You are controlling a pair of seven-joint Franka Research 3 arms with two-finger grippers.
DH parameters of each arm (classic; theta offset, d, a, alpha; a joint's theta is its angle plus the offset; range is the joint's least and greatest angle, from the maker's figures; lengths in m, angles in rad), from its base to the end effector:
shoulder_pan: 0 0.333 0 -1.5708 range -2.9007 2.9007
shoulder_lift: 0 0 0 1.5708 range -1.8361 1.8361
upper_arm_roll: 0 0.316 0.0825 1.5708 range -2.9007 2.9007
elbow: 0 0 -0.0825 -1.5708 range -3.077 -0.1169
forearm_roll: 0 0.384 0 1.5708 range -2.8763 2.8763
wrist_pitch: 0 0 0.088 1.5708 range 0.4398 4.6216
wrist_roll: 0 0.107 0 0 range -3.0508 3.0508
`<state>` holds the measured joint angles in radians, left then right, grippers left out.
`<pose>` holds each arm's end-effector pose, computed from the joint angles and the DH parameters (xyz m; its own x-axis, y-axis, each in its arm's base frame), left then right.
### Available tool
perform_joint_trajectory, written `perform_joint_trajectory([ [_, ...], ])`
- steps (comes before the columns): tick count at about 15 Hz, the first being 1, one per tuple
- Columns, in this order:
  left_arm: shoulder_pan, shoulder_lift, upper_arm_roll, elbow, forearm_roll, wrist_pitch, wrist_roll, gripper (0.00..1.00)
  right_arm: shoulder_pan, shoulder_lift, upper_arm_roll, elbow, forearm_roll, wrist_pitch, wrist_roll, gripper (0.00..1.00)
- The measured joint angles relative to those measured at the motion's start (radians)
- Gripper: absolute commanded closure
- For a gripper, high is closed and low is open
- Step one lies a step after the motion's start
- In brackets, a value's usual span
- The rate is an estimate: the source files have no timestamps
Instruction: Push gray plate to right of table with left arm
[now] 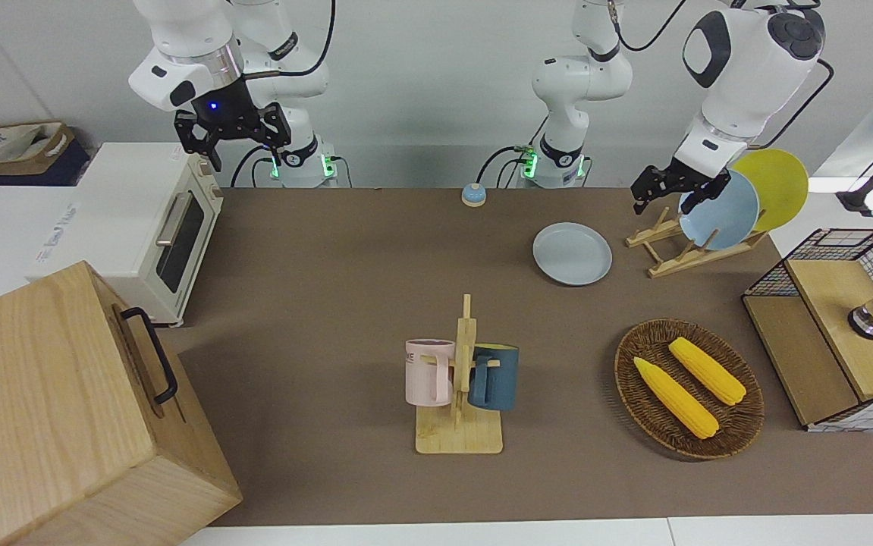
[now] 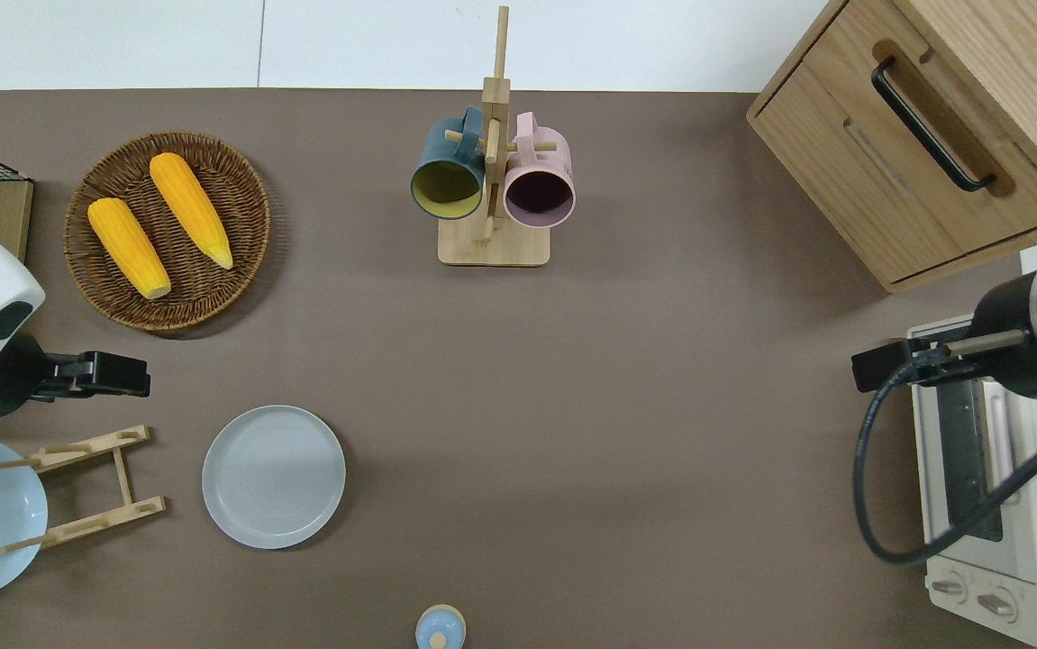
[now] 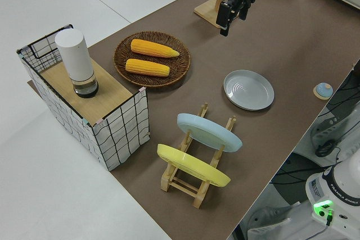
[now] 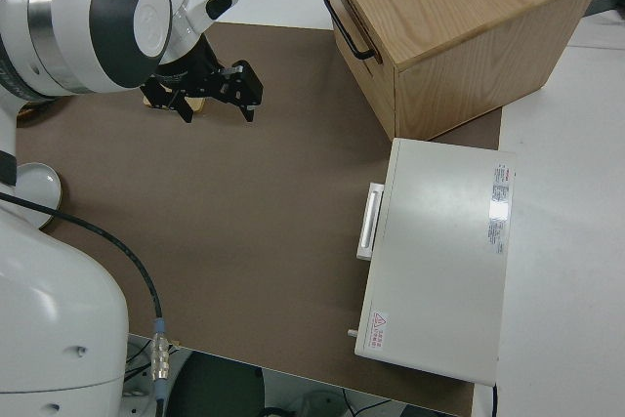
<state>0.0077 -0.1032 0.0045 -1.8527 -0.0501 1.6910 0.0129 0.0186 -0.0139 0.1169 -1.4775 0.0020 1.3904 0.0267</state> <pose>0.5237 0.0017 0.5569 0.9983 0.0053 -0.0580 0.0082 -0.9987 0.0505 0.5261 0.0725 0.6600 0.9914 0.1085 -0.0732 0.1089 -0.9941 0.0016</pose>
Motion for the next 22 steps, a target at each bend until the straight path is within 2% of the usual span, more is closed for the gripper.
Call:
perform_joint_trajectory([
  [22, 0.001, 0.0, 0.008, -0.003, 0.014, -0.038, -0.002, 0.0, 0.0, 0.0, 0.0, 0.0, 0.0, 0.0, 0.0, 0.017],
])
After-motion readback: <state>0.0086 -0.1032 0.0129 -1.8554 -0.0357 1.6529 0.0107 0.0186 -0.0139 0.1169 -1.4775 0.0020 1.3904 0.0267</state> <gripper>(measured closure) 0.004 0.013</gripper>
